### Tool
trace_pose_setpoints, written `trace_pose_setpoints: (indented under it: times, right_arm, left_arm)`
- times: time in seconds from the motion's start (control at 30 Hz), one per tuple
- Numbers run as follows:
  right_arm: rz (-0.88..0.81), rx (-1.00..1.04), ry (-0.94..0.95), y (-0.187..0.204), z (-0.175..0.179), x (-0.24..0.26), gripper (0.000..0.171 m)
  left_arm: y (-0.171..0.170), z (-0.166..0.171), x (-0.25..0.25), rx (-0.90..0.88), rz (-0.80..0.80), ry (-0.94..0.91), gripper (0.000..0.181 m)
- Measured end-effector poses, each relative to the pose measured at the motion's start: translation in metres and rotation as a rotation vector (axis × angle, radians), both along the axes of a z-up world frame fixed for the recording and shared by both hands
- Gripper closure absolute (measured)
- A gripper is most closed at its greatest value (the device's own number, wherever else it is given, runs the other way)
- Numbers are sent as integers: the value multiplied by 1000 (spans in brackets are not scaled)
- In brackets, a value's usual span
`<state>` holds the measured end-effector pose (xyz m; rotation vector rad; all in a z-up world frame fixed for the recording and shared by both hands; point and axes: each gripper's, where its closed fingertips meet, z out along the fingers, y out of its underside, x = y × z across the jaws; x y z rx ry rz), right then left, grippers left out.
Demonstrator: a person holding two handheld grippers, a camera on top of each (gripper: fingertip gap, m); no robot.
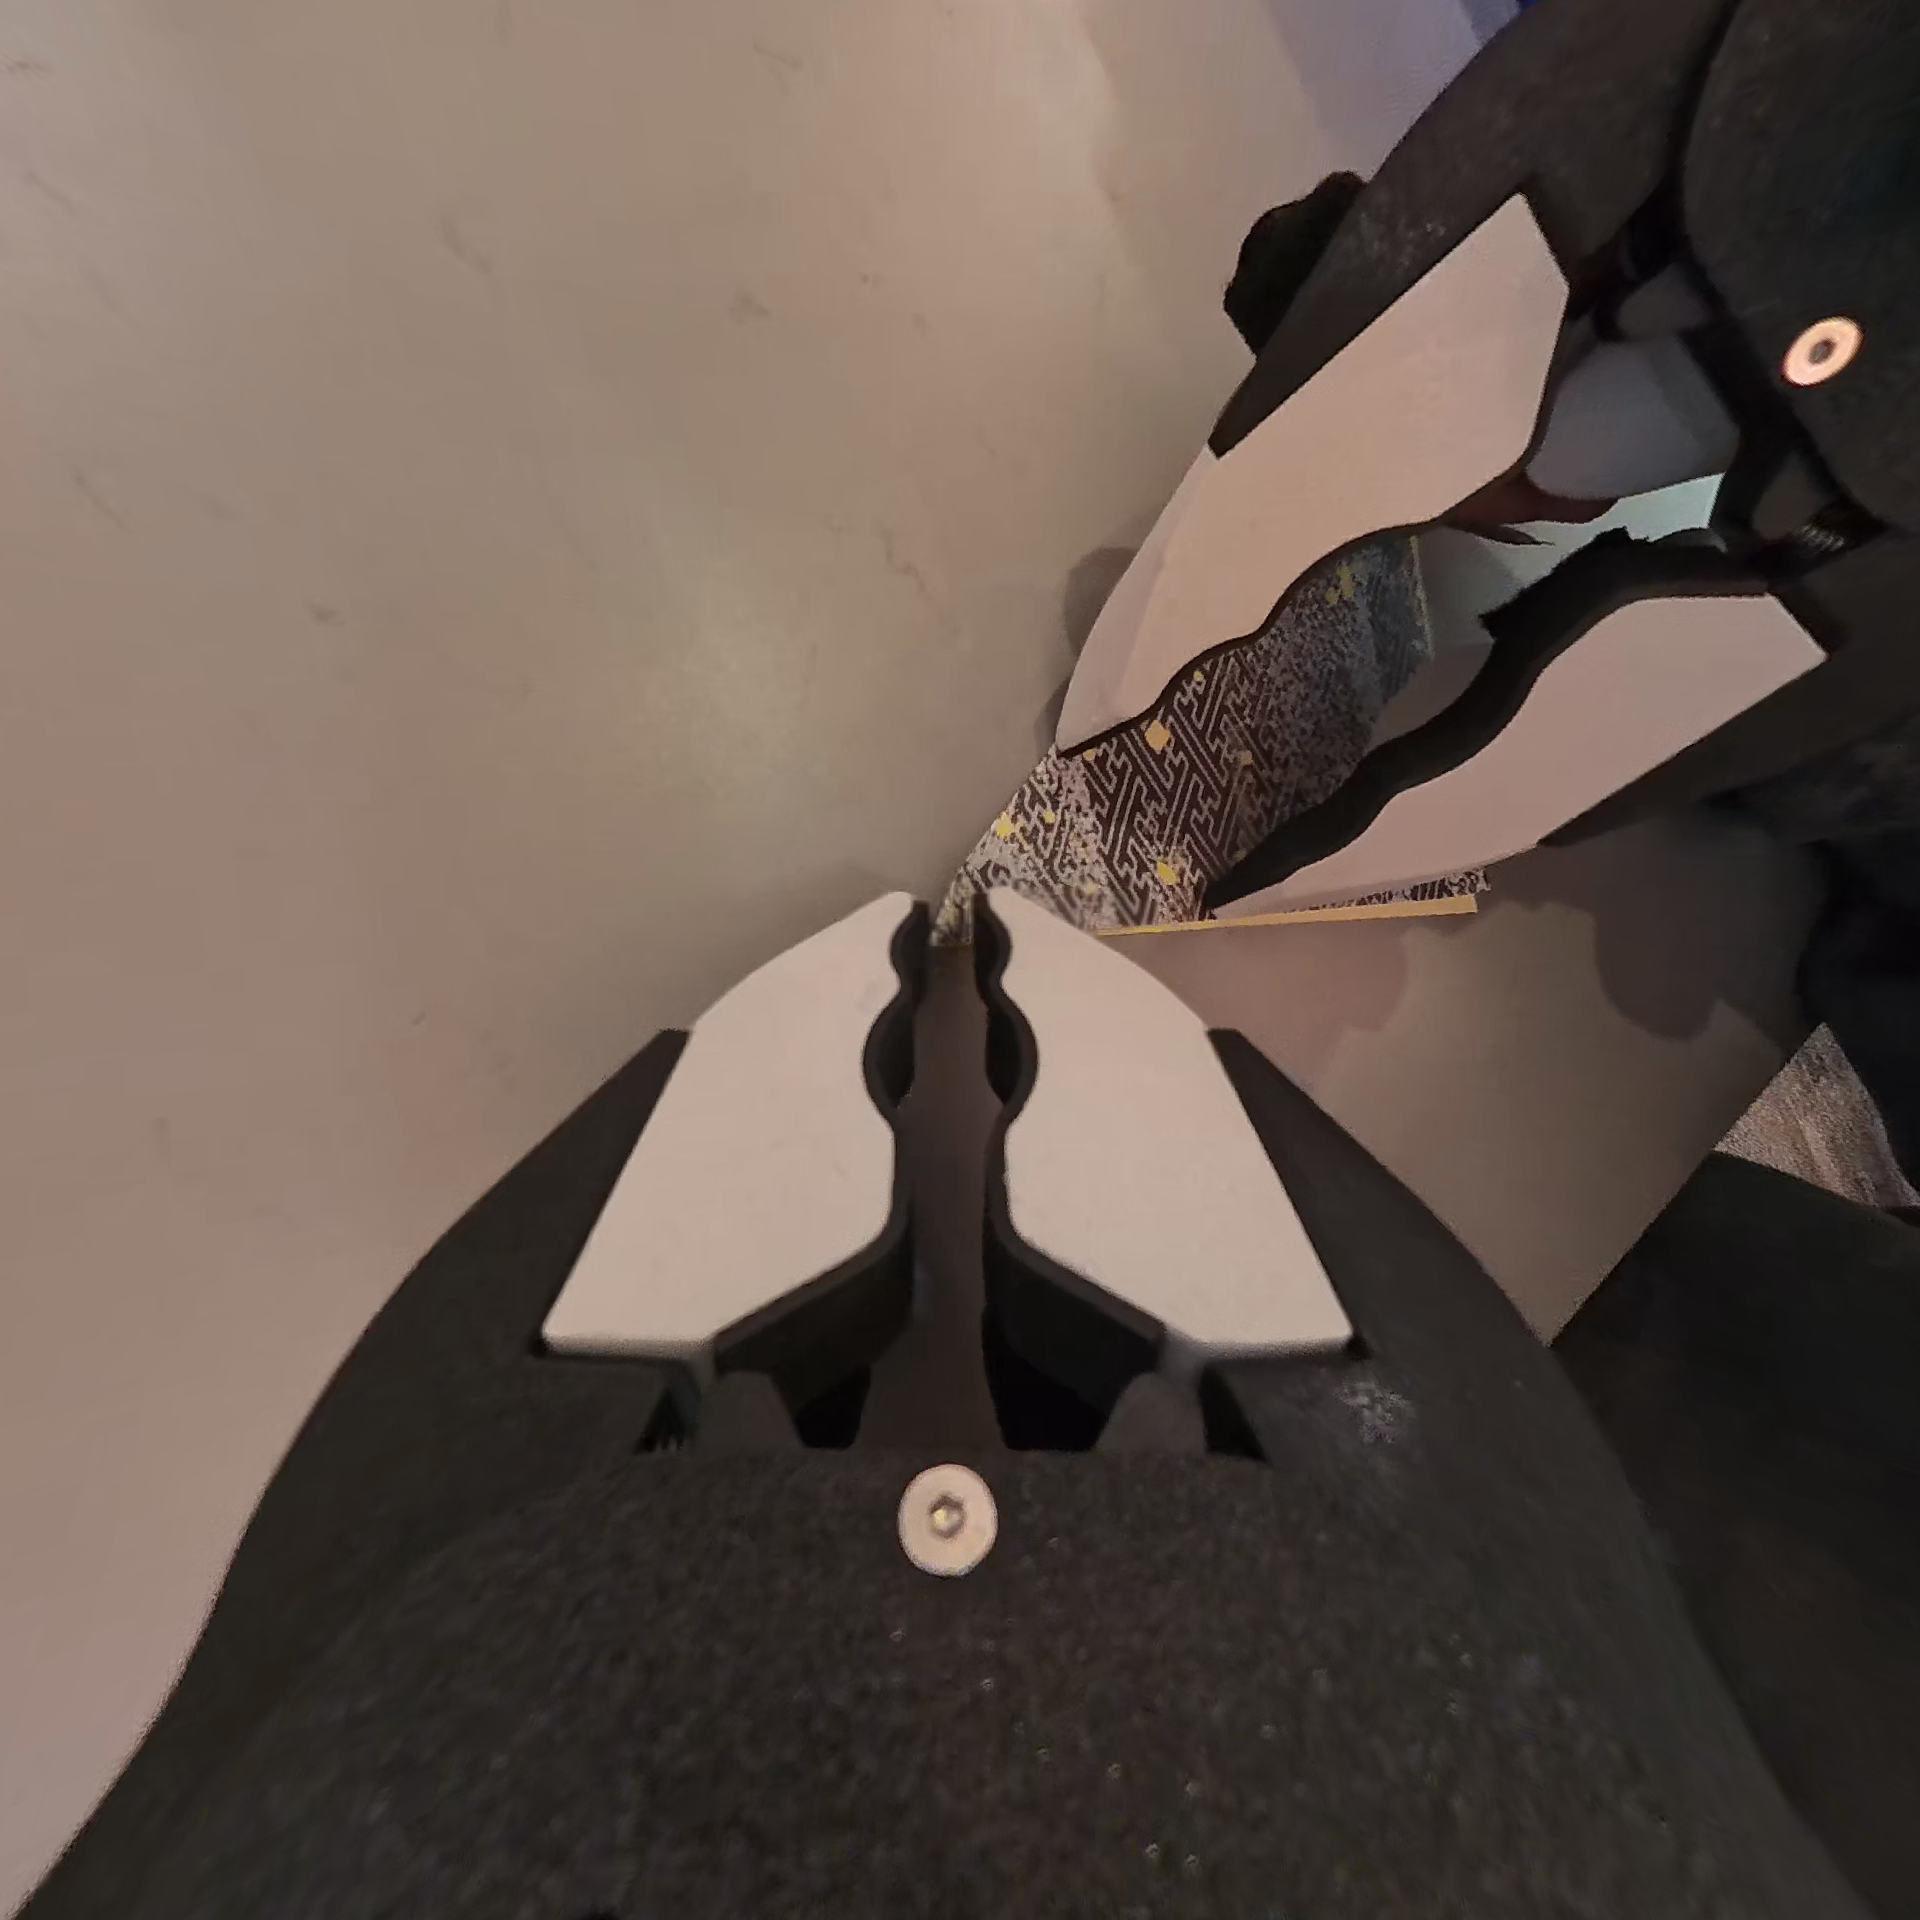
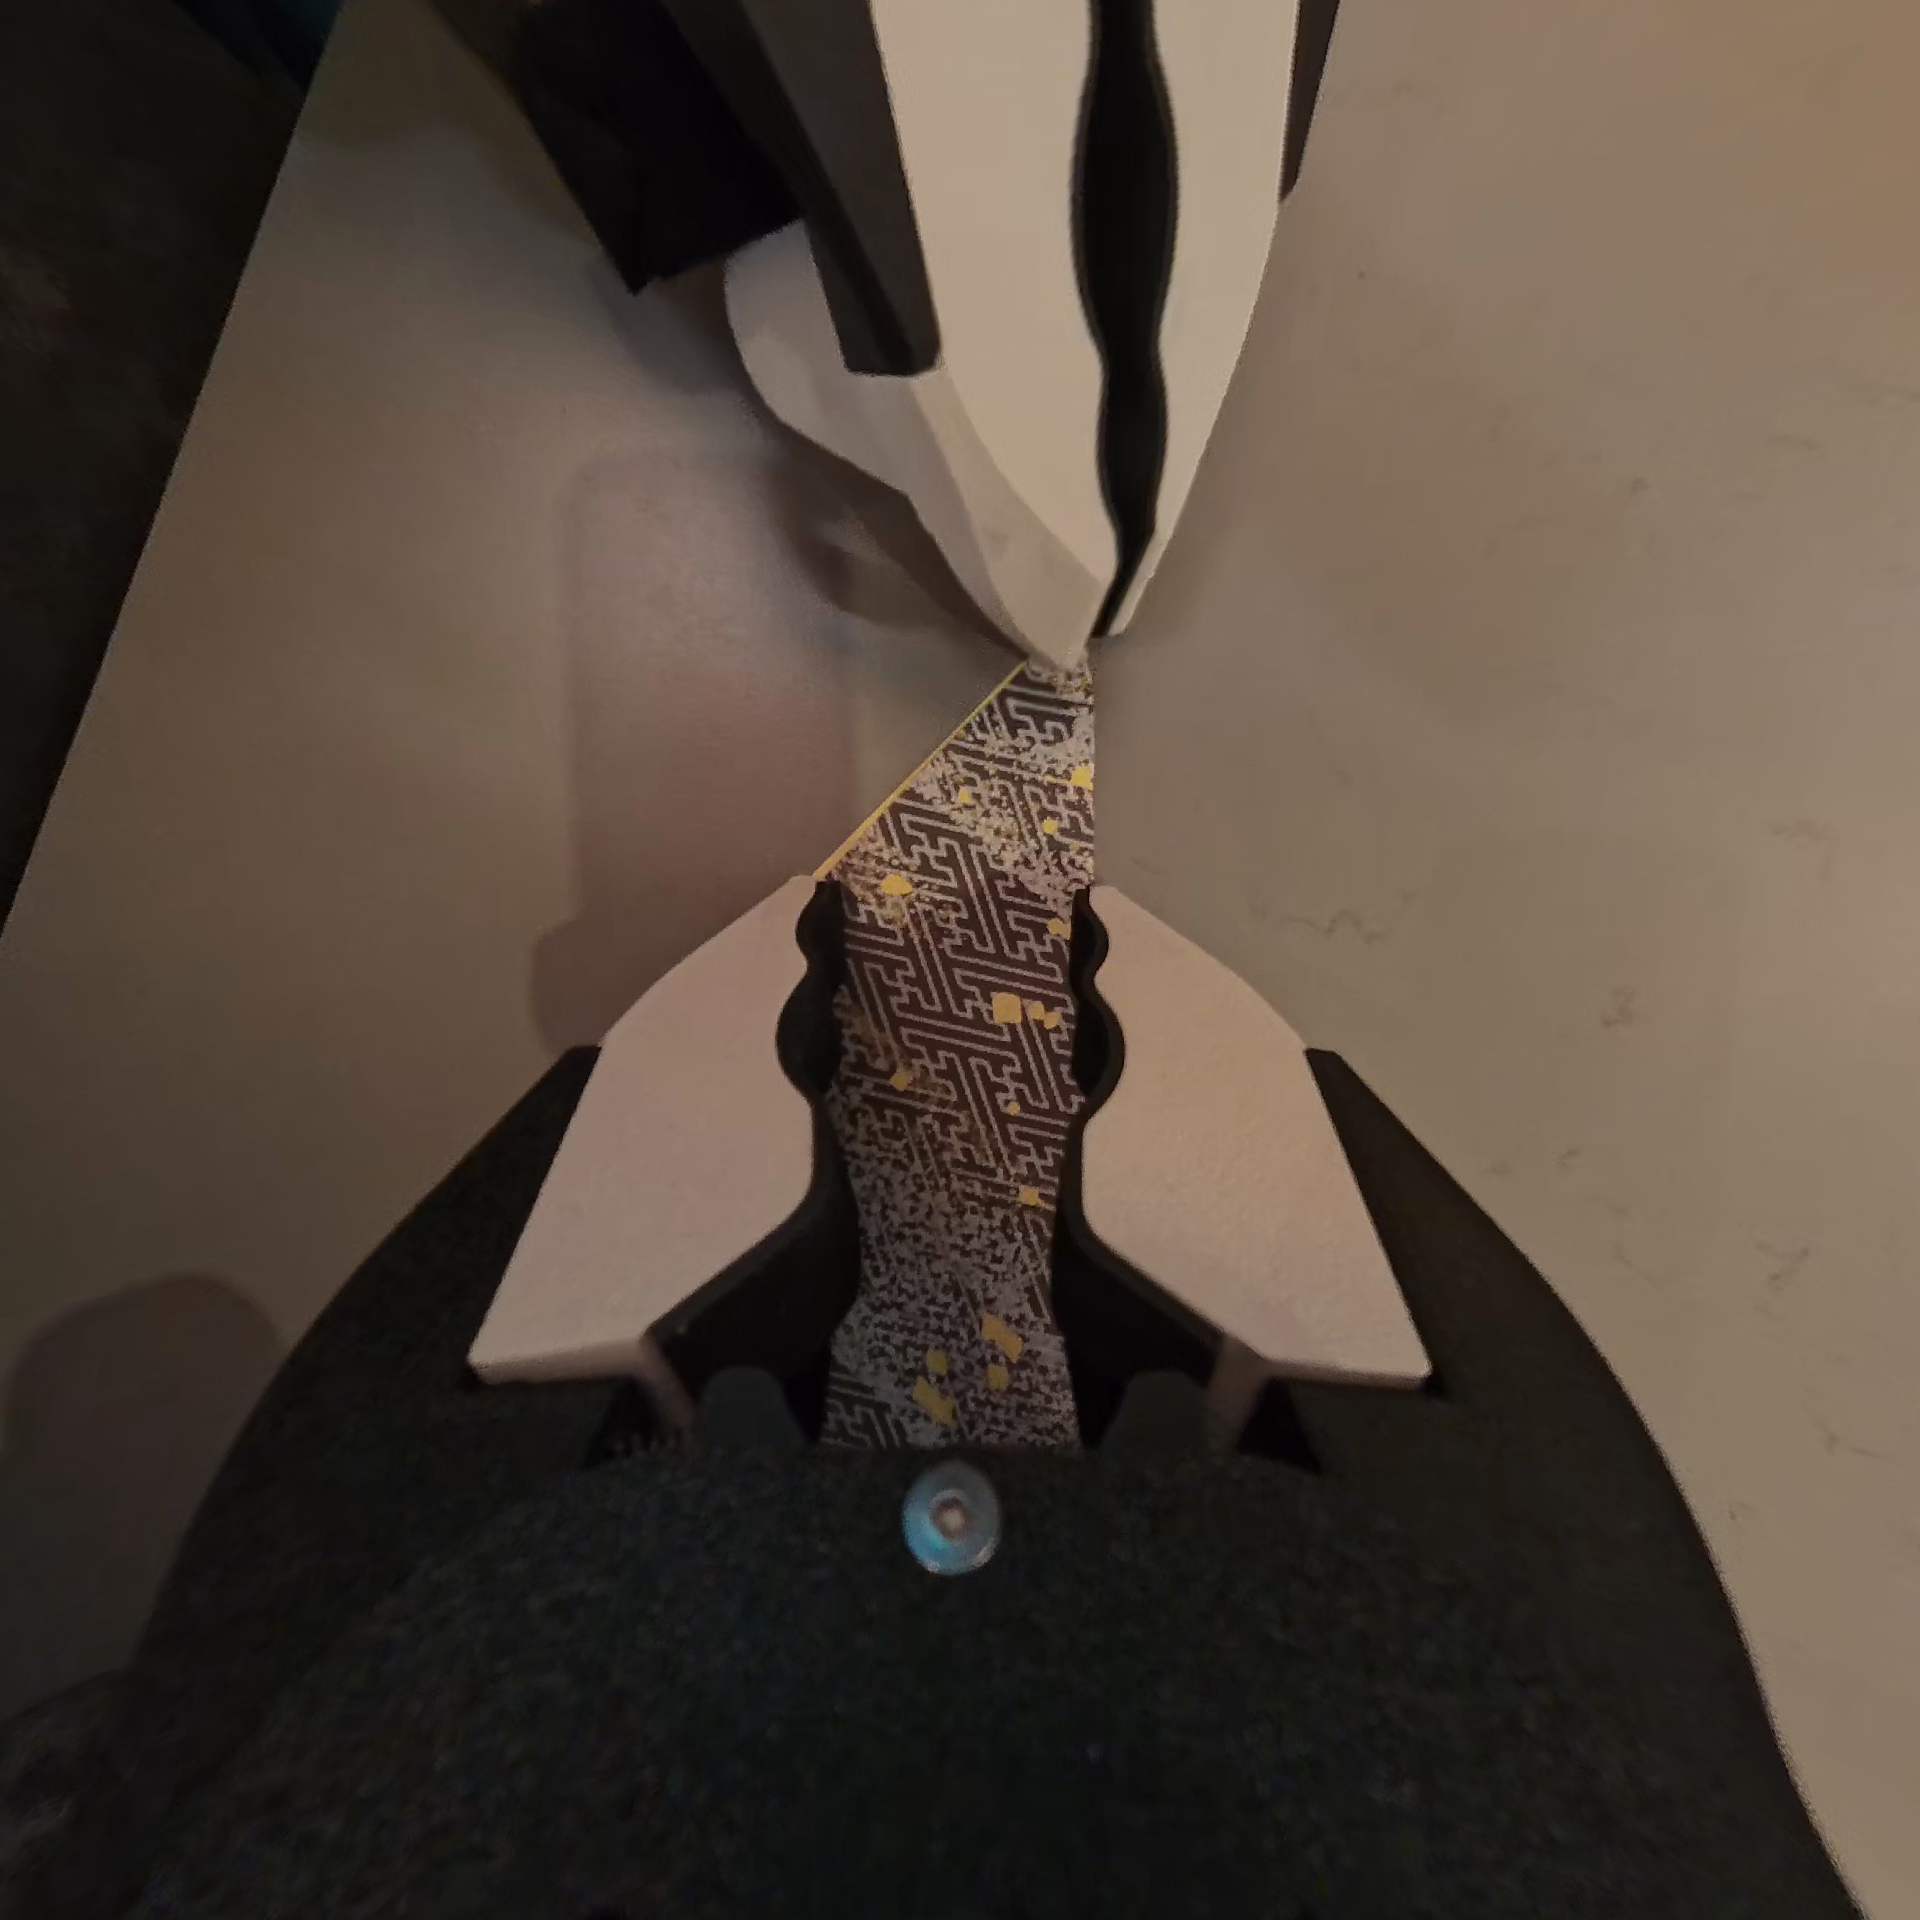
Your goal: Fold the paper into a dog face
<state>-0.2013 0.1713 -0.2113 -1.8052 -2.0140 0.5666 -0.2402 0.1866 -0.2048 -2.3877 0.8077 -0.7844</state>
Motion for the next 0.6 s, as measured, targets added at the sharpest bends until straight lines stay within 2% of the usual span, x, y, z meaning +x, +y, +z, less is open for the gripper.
trace_pose_setpoints:
  times: [0.1,0.6]
  right_arm:
    - [-6,-1,6,0,0,0,130]
    - [-14,0,12,0,0,0,130]
  left_arm:
    - [0,0,0,-8,0,-3,180]
    - [-25,26,32,81,-177,-71,181]
